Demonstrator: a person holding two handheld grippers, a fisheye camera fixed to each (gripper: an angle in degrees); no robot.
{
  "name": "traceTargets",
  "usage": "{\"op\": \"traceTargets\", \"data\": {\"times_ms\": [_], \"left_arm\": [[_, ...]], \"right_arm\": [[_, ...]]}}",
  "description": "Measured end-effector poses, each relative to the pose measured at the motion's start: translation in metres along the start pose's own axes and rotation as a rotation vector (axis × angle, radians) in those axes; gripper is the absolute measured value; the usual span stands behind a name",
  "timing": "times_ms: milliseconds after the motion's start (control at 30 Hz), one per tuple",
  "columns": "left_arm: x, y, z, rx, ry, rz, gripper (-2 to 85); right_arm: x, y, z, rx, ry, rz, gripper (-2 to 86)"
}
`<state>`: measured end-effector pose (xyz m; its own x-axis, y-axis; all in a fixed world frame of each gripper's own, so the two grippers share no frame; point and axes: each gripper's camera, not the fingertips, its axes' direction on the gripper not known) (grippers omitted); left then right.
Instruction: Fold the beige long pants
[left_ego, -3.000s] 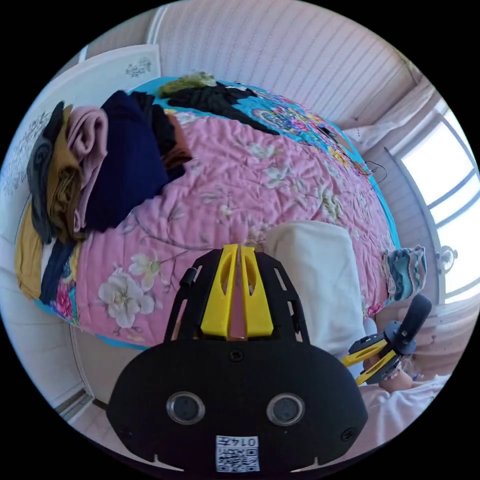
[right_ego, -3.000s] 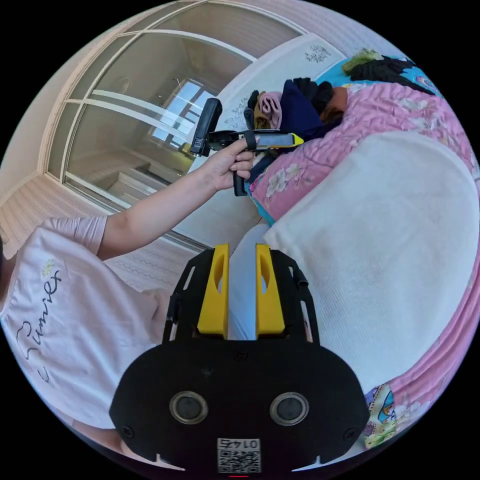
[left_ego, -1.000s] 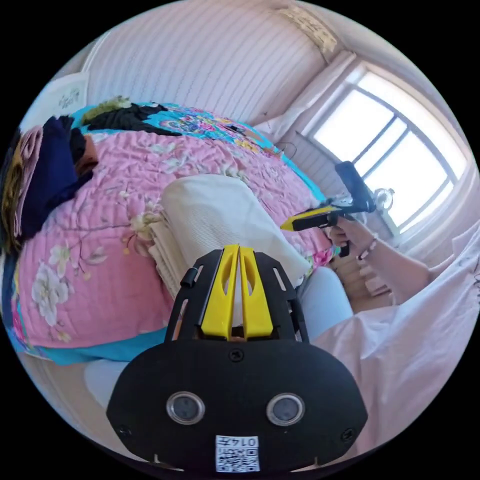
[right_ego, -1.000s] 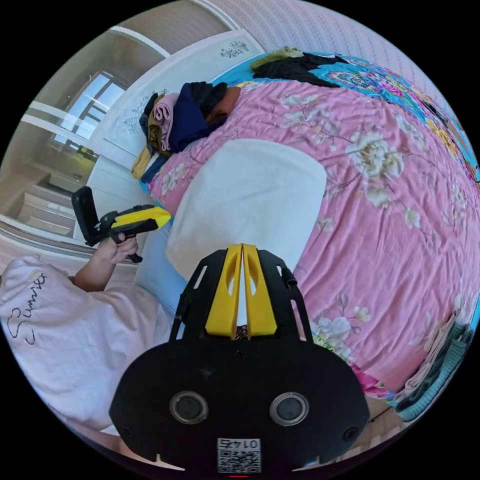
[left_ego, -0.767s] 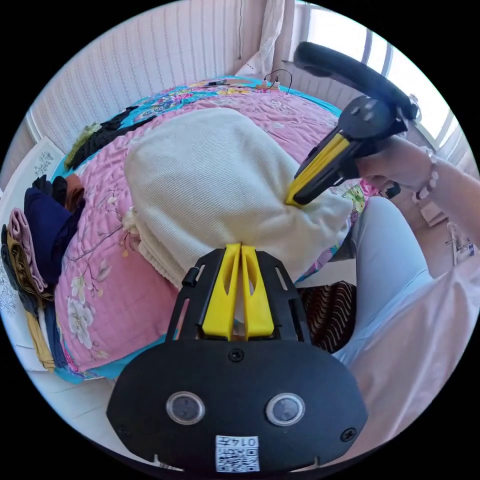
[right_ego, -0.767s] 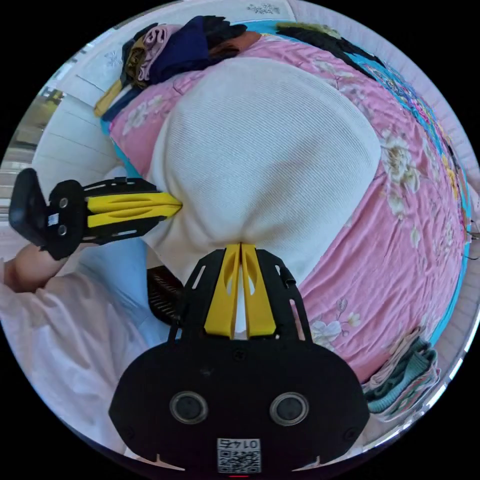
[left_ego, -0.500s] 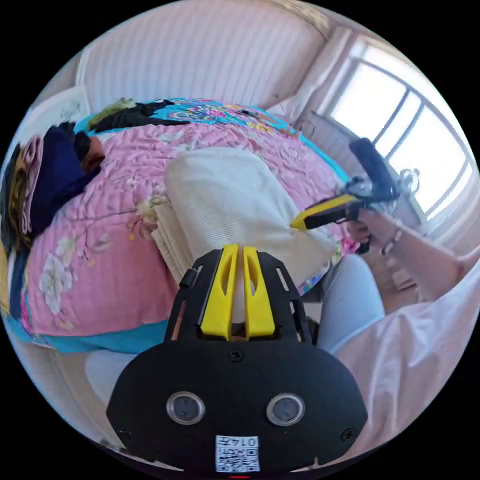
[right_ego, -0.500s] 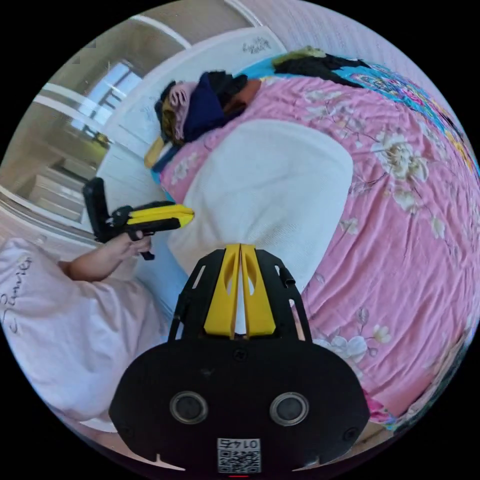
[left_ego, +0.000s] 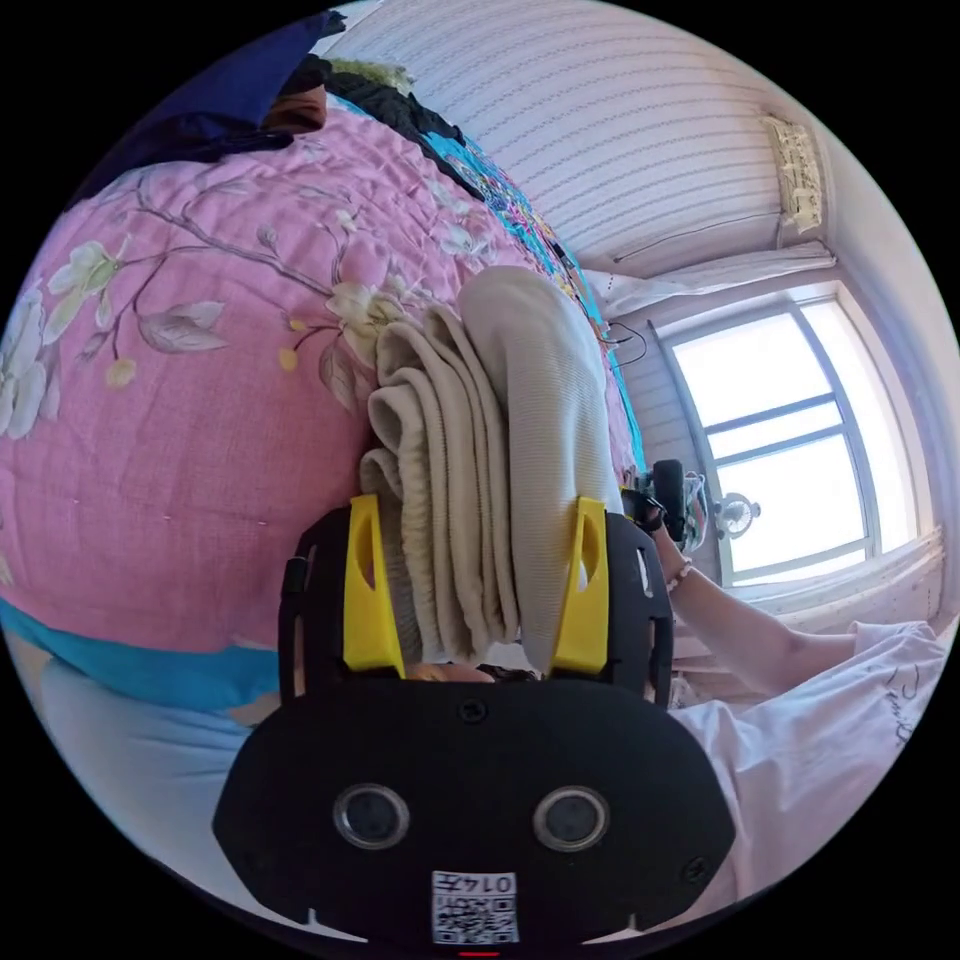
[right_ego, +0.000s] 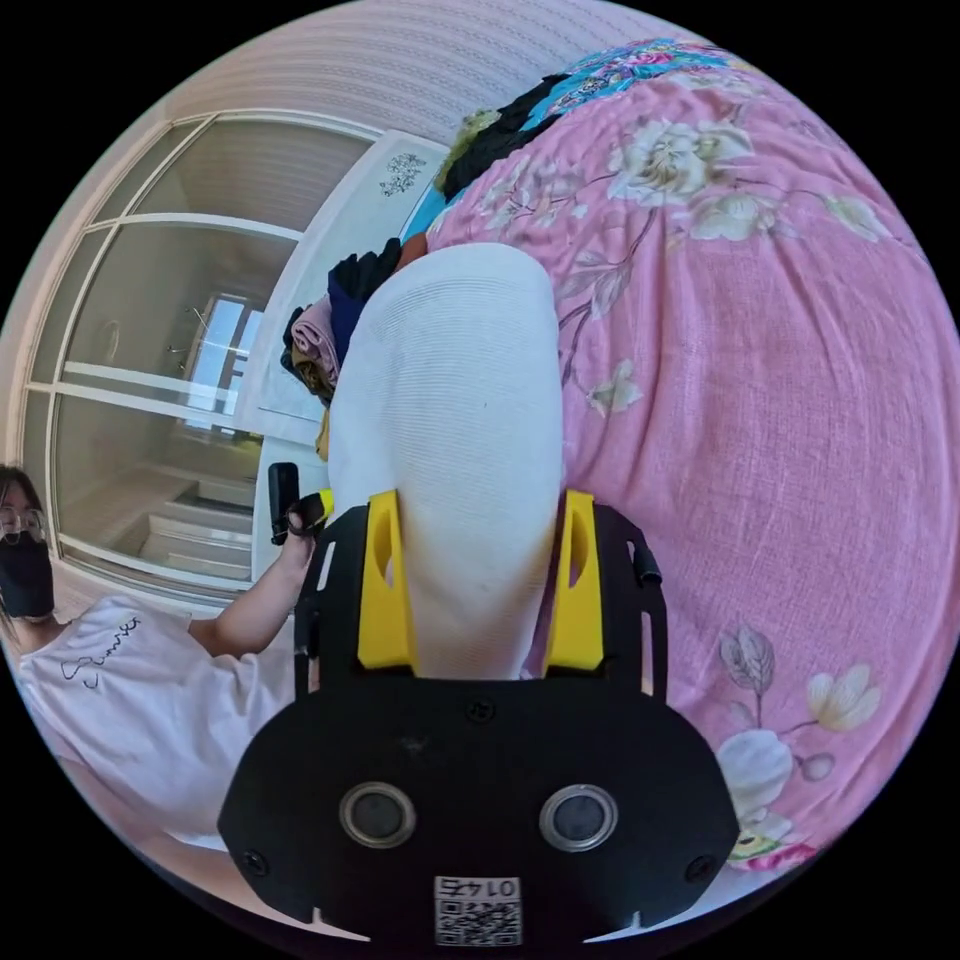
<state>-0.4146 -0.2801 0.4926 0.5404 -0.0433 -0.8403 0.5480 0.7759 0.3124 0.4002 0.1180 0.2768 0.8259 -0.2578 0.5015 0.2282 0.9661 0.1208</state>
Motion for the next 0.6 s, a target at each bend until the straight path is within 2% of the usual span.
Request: {"op": "traceTargets", "data": {"times_ms": [100, 200, 367, 500, 600], "left_arm": [[0.0, -0.011, 0.009, -0.025, -0.009, 0.022, 21.2], [-0.003, -0.022, 0.015, -0.061, 0.07, 0.027, 12.8], [0.002, -0.021, 0.02, -0.012, 0.116, 0.052, 11.3], [0.027, -0.02, 0.021, 0.013, 0.142, 0.103, 11.2], [0.069, -0.032, 0.038, -0.002, 0.191, 0.198, 11.2]], "right_arm": [[0.005, 0.009, -0.004, -0.038, -0.049, 0.005, 17.9], [-0.02, 0.024, -0.014, -0.078, 0.057, -0.115, 13.3], [-0.103, 0.065, -0.025, -0.063, 0.277, -0.451, 10.4], [-0.145, 0.097, -0.05, -0.021, 0.332, -0.592, 10.3], [-0.167, 0.129, -0.1, 0.052, 0.361, -0.656, 10.6]]}}
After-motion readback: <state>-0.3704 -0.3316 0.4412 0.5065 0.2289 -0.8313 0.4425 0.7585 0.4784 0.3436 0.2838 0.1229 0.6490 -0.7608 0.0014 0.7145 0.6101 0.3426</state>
